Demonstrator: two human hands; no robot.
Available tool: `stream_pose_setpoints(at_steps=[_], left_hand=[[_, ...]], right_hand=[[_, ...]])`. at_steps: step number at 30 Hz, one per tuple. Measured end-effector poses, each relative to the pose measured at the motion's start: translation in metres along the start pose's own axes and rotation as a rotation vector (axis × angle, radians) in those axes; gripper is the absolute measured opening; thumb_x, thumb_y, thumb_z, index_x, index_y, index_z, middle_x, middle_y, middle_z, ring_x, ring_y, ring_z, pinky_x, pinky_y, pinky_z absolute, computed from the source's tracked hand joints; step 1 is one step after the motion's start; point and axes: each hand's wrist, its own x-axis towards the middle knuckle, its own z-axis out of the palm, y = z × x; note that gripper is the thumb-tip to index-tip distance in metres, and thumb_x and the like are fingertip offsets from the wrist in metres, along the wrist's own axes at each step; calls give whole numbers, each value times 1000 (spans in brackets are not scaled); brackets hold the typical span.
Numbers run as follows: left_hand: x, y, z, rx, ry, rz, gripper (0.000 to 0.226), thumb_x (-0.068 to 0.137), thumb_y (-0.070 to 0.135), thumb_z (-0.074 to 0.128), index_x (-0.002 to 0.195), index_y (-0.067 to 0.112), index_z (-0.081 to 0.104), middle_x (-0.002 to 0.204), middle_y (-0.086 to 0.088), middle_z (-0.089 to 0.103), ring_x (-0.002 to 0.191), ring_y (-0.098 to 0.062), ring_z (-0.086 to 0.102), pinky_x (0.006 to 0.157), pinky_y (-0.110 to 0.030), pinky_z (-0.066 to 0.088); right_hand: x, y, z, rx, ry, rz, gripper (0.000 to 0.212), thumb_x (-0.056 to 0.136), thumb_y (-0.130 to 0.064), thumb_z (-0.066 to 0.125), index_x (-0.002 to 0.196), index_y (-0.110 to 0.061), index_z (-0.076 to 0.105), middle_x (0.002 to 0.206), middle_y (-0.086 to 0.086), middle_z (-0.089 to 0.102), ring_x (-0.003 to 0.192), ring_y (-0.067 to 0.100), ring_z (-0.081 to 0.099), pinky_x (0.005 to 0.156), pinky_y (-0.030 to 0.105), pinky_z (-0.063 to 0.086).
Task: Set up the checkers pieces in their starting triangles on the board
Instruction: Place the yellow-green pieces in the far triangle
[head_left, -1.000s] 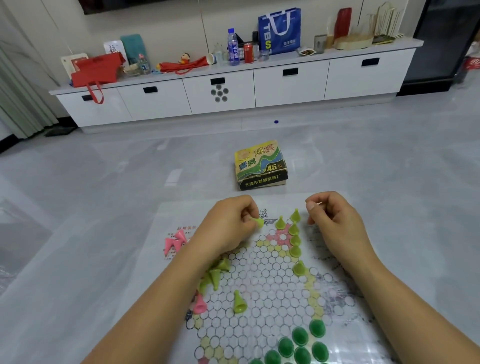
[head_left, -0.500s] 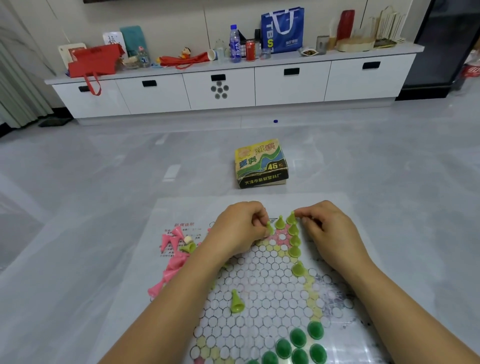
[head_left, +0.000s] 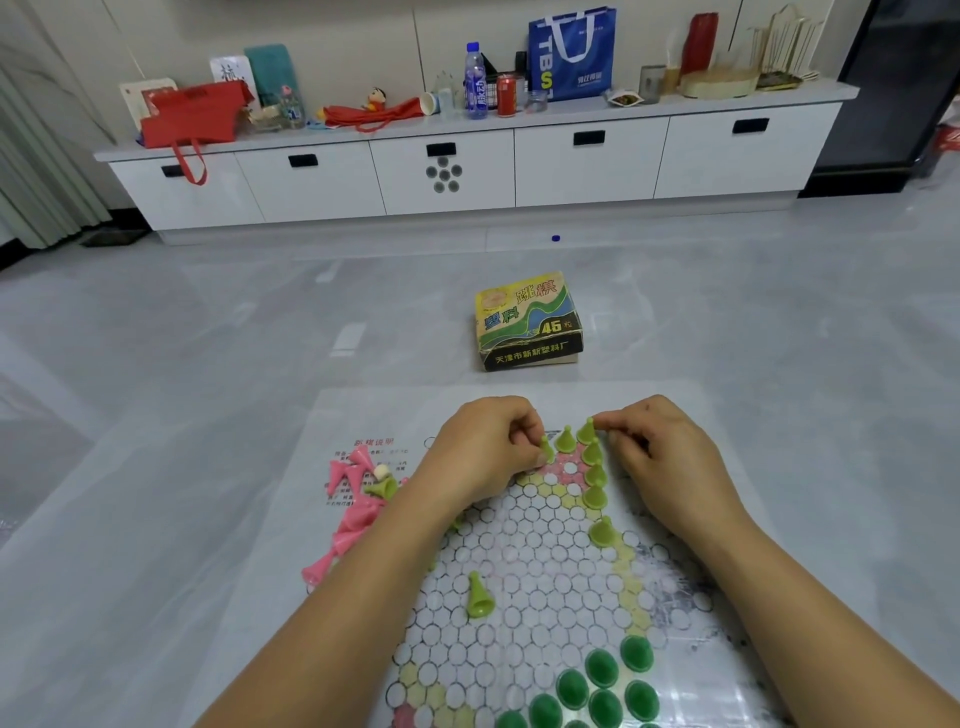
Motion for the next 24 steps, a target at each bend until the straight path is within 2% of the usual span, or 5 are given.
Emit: stream_pose_setpoints(at_steps=[7,11,16,21,24], left_hand=[[-6,1,-25,-23,-25,-29,18,77,11,69,92,16,60,72,8,57,65,-7,54,74,-27,50],[-24,-7,-75,33,-10,-60,12,75,10,71,85,12,64,71,3,57,65,-9,52,64,-19,44],[-46,-19,-86,257,-240,-136,20,69,22,78,82,16,63,70,7,59,59,-6,51,55,-17,41],[-44,-19,-60,394,-219,-59,28,66,32,78,86,19,63,84,11,46,82,-12,50,75,-28,44],[-40,-17,-51,457,-222,-29,25,70,30,75,87,19,62,85,11,44,87,-14,50,78,-31,45]], right_hand=[[0,1,0,18,4,6,25,90,-12,50,107,-18,68,95,-6,52,85,8,49,70,19,36],[0,1,0,26,9,14,24,90,-13,51,105,-17,68,96,-5,54,86,8,48,70,19,34],[-1,-1,-1,87,22,27,21,89,-22,52,103,-21,68,97,-4,57,78,7,50,65,15,36],[-2,-2,-1,178,45,55,19,89,-27,52,100,-23,67,98,-4,59,81,8,53,67,13,37],[-3,-2,-2,181,40,61,15,89,-28,52,94,-24,66,96,-5,60,79,5,52,66,14,37]])
